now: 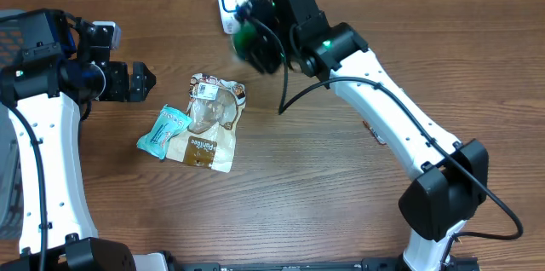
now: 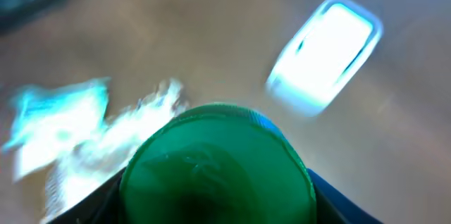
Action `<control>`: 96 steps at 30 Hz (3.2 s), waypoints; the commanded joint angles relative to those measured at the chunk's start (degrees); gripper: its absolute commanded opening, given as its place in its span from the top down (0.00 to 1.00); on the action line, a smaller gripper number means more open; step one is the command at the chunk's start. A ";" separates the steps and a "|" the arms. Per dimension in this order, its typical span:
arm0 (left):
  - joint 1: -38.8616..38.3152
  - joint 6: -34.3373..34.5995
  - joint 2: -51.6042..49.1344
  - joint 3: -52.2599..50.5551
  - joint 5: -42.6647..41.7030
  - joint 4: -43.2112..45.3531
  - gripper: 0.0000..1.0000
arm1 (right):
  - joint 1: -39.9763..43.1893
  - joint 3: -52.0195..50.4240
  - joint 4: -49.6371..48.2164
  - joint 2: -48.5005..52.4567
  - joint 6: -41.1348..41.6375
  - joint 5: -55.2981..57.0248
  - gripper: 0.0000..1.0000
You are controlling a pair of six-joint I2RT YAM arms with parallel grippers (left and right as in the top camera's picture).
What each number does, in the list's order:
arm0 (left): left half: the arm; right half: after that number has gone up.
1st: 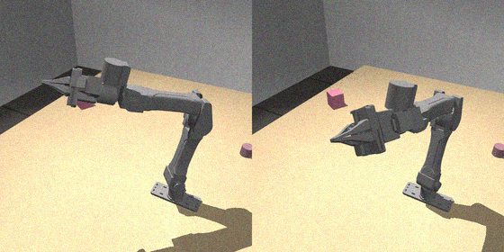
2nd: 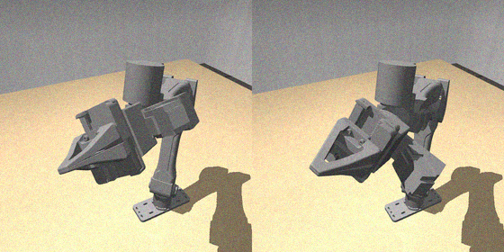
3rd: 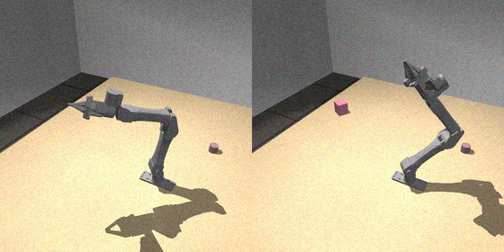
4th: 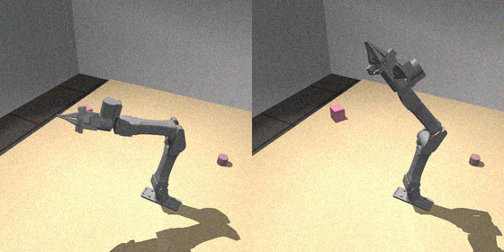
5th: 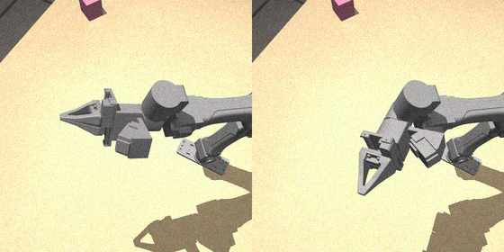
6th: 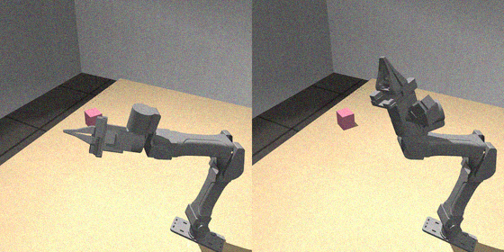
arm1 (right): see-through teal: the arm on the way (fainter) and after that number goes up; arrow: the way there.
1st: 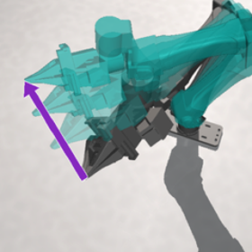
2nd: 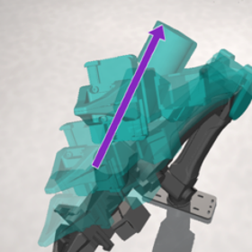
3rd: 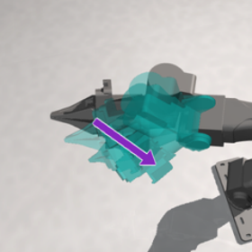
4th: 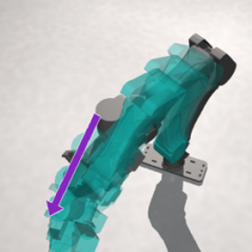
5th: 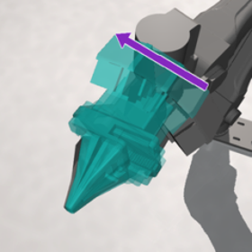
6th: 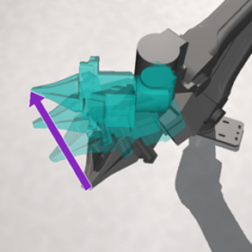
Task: Scan the item barcode
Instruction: 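Hold the jar in front of the scanner with the right gripper, then carry the jar right, set it beside the small packs, release, then move the right gripper left to the clear-and-brown bread bag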
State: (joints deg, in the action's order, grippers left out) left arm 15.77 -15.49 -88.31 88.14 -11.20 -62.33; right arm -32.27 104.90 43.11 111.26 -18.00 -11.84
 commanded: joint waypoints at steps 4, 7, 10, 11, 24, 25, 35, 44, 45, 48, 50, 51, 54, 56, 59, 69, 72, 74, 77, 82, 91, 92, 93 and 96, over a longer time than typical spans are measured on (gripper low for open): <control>-0.04 -0.81 0.26 1.33 -0.63 0.00 0.00 | 2.40 -4.61 16.81 1.77 4.52 4.85 0.49; -0.04 -0.81 0.26 1.33 -0.63 0.00 0.00 | 4.09 -8.83 18.29 2.80 5.29 9.77 0.52; -0.04 -0.81 0.26 1.31 -0.63 0.00 0.01 | 7.15 -12.22 17.64 3.67 7.98 12.22 0.54; -0.04 -0.81 0.26 1.33 -0.63 0.00 0.01 | 8.24 -12.85 17.40 3.69 8.07 12.20 0.55; -0.04 -0.81 0.26 1.33 -0.63 0.00 0.01 | 22.21 -13.84 15.74 3.76 10.10 12.24 0.55; -0.04 -0.81 0.26 1.33 -0.63 0.00 0.00 | 22.73 -13.86 15.78 3.76 10.10 12.26 0.55; -0.04 -0.81 0.26 1.33 -0.63 0.00 0.00 | 24.96 -15.17 17.05 3.76 10.10 12.61 0.31; -0.07 -0.81 0.26 1.33 -0.66 0.00 0.01 | 24.94 -13.77 17.79 1.79 10.38 9.86 0.00; -0.04 -0.81 0.26 1.31 -0.63 0.00 0.00 | 24.96 -12.96 18.27 1.16 10.36 9.31 0.00; -0.04 -0.81 0.26 1.33 -0.63 0.00 0.00 | 24.90 -8.87 20.52 -1.51 12.22 7.48 0.00; -0.04 -0.81 0.26 1.33 -0.63 0.00 0.01 | 24.90 -5.29 22.27 -3.39 14.95 3.06 0.00; -0.04 -0.81 0.26 1.31 -0.63 0.00 0.00 | 24.90 -3.65 22.88 -4.13 17.16 0.87 0.00; -0.04 -0.81 0.26 1.33 -0.63 0.00 0.00 | 24.87 0.68 23.89 -5.66 26.14 -9.53 0.00; -0.04 -0.81 0.26 1.33 -0.63 0.00 0.00 | 24.46 1.14 23.91 -5.84 26.67 -18.23 0.00; -0.04 -0.81 0.26 1.33 -0.63 0.00 0.00 | 22.40 -0.15 22.80 -5.25 26.58 -20.22 0.00; -0.04 -0.81 0.26 1.33 -0.63 0.02 0.00 | 9.99 -15.06 2.86 -1.75 38.60 -20.22 0.01; -0.04 -0.81 0.26 1.33 -0.63 0.00 0.01 | 7.19 -17.35 -1.49 0.57 42.56 -18.08 0.09; -0.04 -0.81 0.26 1.33 -0.63 0.00 0.00 | 5.68 -18.64 -4.59 2.23 46.23 -15.06 0.15; -0.04 -0.81 0.26 1.33 -0.63 0.00 0.01 | 4.09 -19.45 -9.53 5.09 49.94 -13.68 0.28; -0.04 -0.81 0.26 1.33 -0.63 0.00 0.01 | 1.84 -19.45 -14.88 9.94 54.07 -11.23 0.45; -0.07 0.44 0.26 1.31 -4.70 -0.02 0.00 | 1.05 -19.45 -19.21 13.14 54.23 -11.30 0.45; -0.07 1.64 0.26 1.31 -5.68 0.04 0.01 | 1.03 -19.45 -19.30 13.27 54.21 -11.30 0.45; -0.07 2.93 0.26 1.27 -6.86 0.72 0.00 | 0.90 -19.45 -19.32 13.29 54.23 -11.32 0.45; -0.07 5.49 0.24 1.27 -12.39 2.86 0.01 | 0.37 -19.45 -19.32 13.81 54.21 -11.32 0.45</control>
State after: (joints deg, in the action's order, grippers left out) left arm 15.77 -13.72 -88.31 88.14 -15.88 -60.47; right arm -31.29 85.76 24.14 124.18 35.81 -23.70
